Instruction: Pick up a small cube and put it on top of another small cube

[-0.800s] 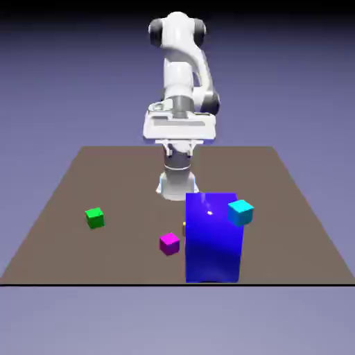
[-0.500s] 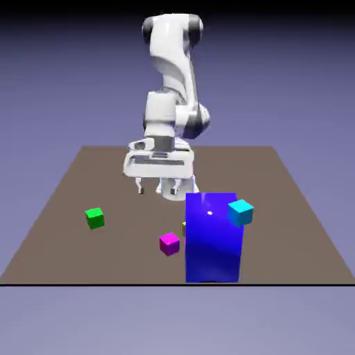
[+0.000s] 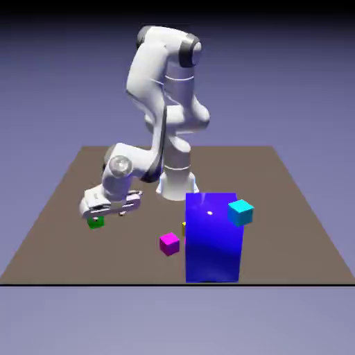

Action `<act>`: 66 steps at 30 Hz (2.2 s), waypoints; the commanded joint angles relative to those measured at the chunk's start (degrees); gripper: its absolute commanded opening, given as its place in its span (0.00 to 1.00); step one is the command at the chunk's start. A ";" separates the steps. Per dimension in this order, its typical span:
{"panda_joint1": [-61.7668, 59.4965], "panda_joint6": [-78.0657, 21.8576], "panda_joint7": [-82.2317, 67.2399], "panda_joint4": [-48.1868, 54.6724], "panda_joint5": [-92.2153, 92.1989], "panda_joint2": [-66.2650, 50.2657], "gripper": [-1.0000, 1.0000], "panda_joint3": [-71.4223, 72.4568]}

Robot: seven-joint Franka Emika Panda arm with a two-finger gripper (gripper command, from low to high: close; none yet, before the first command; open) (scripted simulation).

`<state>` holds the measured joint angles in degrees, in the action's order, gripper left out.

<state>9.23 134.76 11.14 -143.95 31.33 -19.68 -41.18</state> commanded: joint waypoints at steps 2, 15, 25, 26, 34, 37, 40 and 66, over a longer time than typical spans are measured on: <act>0.35 -1.61 -1.28 0.70 1.28 -2.14 0.50 -1.69; 0.37 -1.62 -1.27 0.69 1.26 -2.12 0.00 -1.69; 9.07 3.81 21.78 -7.98 -23.67 11.42 0.00 -5.46; 9.94 4.35 24.09 -8.84 -26.17 12.78 0.00 -5.84; 16.91 8.68 42.51 -15.77 -46.10 23.61 0.00 -8.85; 19.52 10.30 49.42 -18.37 -53.58 27.68 0.00 -9.98; 22.14 11.93 56.33 -20.97 -61.05 31.74 0.00 -11.11; 44.96 1.86 53.84 -21.67 -122.74 17.32 0.00 -16.09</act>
<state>54.30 136.64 64.87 -165.61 -91.57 -2.36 -57.26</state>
